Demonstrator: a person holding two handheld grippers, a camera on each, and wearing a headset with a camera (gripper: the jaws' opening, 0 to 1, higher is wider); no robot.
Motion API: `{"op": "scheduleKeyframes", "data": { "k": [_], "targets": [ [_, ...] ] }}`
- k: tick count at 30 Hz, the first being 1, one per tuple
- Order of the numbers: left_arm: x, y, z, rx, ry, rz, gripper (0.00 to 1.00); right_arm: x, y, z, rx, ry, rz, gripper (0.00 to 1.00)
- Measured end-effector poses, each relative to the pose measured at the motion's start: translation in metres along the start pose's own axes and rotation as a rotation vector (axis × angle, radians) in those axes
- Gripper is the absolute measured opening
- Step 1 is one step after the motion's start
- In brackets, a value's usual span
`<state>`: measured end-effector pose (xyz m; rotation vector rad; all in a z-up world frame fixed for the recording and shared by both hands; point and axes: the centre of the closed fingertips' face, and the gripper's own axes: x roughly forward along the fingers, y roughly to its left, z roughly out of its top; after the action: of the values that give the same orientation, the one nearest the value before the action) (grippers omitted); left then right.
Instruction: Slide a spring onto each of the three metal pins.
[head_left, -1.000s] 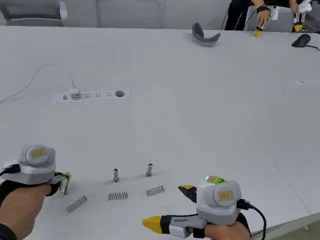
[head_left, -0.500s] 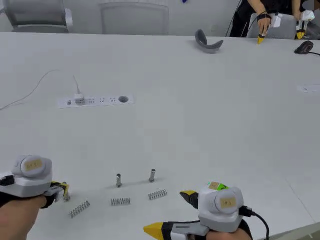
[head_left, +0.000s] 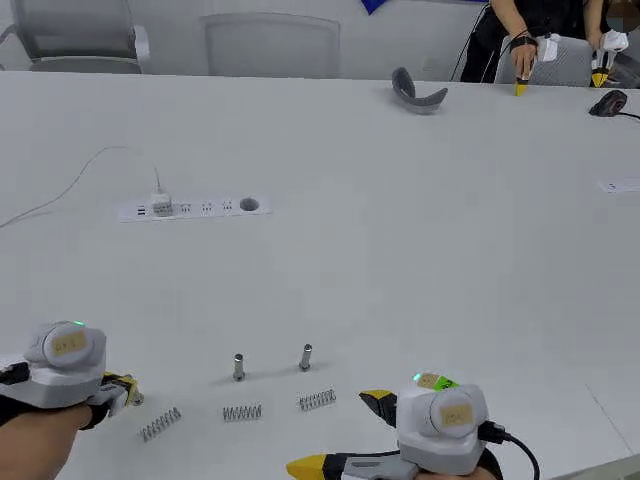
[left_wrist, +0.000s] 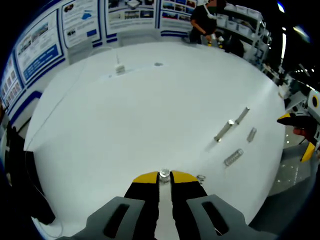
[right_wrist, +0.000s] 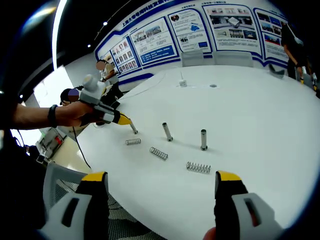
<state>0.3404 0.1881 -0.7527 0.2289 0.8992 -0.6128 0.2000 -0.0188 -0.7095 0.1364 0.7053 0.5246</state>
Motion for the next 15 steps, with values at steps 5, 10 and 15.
{"op": "scheduleKeyframes", "data": {
  "k": [5,10,15],
  "targets": [
    [0.002,-0.005,0.003,0.008,-0.005,-0.006,0.07,-0.001,-0.002,-0.001,0.003,0.001,-0.005,0.89],
    [0.005,-0.010,0.006,0.016,-0.011,-0.012,0.07,-0.002,-0.003,-0.002,0.006,0.001,-0.007,0.89],
    [0.007,-0.015,0.009,0.021,-0.013,-0.019,0.07,-0.002,-0.003,-0.003,0.009,0.000,-0.008,0.89]
  ]
}}
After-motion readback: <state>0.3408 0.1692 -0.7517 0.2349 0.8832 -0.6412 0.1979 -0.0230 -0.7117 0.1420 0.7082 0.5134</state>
